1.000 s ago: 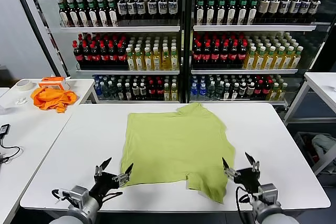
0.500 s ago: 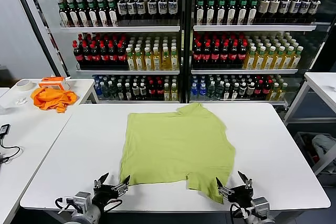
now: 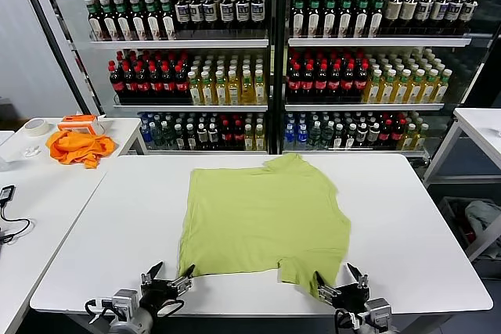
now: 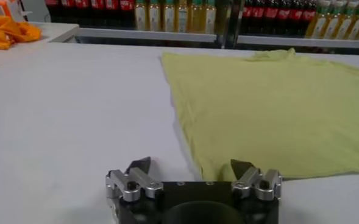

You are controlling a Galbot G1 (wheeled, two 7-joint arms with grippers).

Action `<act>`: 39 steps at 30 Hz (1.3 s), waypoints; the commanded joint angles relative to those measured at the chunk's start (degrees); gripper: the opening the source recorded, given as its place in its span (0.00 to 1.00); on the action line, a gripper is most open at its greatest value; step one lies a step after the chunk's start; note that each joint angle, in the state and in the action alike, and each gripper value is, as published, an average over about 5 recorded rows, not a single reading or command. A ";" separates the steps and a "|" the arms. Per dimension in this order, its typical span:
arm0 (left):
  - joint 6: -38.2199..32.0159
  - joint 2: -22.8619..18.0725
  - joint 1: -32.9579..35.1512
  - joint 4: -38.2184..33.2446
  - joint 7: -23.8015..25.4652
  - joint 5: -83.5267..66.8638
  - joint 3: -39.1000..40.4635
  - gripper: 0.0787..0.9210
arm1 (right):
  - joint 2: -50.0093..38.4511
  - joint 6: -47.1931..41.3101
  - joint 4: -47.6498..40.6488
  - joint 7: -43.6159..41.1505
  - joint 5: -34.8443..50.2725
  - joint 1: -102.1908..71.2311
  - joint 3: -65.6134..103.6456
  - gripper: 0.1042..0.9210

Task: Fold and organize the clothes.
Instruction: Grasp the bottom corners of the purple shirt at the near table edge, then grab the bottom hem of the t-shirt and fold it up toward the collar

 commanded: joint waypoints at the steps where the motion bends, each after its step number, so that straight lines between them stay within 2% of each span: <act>1: 0.59 -0.13 0.08 0.07 -0.07 0.10 0.23 0.66 | 0.10 -1.06 -0.33 1.14 1.83 0.01 -0.56 0.59; 14: 0.00 -0.33 -1.15 1.81 1.99 2.50 1.31 0.23 | -0.55 0.58 -0.42 0.08 2.92 1.03 -0.74 0.12; 18: -0.21 -0.08 -2.13 2.45 3.37 2.56 0.83 0.10 | -1.07 1.26 -0.13 -0.54 2.75 1.91 -0.62 0.02; 21: -0.22 0.06 -2.51 1.99 4.71 2.64 0.16 0.02 | -1.65 1.77 0.58 -1.13 2.59 2.50 0.05 0.00; 27: -1.21 0.58 -0.63 -1.39 6.07 2.50 -1.28 0.00 | -3.47 1.64 3.50 -1.81 4.76 1.53 2.01 0.00; 33: -1.55 4.71 7.57 -8.59 6.35 1.44 -5.58 0.00 | -6.03 1.28 8.77 -3.16 6.33 -6.11 6.93 0.00; 39: -1.55 7.40 16.36 -12.73 6.60 -0.44 -10.72 0.00 | -7.96 1.63 12.90 -4.20 5.31 -13.98 11.24 0.00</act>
